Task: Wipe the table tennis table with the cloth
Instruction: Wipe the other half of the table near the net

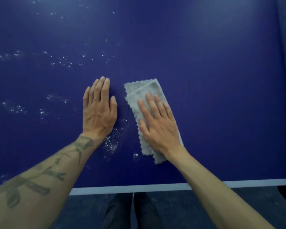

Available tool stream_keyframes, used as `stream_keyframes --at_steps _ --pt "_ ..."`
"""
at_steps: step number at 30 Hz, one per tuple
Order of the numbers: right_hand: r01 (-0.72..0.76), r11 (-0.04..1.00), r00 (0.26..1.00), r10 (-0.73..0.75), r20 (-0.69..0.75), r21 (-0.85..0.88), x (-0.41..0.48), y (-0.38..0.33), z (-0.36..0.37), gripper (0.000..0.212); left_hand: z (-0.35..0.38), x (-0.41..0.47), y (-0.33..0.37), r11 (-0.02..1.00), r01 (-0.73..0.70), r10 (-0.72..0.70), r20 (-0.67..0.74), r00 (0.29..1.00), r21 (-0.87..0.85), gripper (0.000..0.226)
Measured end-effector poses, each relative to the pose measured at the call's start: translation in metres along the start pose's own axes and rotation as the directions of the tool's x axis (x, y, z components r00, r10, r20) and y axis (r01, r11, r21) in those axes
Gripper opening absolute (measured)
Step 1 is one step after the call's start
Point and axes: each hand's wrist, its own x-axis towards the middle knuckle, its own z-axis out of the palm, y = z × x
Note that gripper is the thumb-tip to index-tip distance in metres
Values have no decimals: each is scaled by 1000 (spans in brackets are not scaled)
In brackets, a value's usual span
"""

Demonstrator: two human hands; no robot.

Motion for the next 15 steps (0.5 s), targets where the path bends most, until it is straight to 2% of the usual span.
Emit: stream_keyframes --at_steps 2,5,8,11,13,15 --pt "-27 999 1000 28 12 -34 -27 29 -7 67 -9 -32 -1 1000 -14 14 22 1000 18 56" --pt "-272 962 962 273 30 -26 -39 62 -21 67 -9 -75 -2 996 -49 41 99 994 77 57" --pt "-403 915 915 403 20 34 -16 38 -18 68 2 -90 -5 994 -43 29 129 991 104 58" --pt "-299 952 954 299 2 65 -2 -11 1 69 10 -91 -10 994 -41 31 102 994 100 58" --pt "-117 991 993 117 1 70 -14 -40 11 69 11 -92 -12 994 -41 33 84 996 97 58" --pt "29 997 1000 -30 7 76 -39 -44 13 68 11 -92 -10 995 -40 33 74 997 95 57"
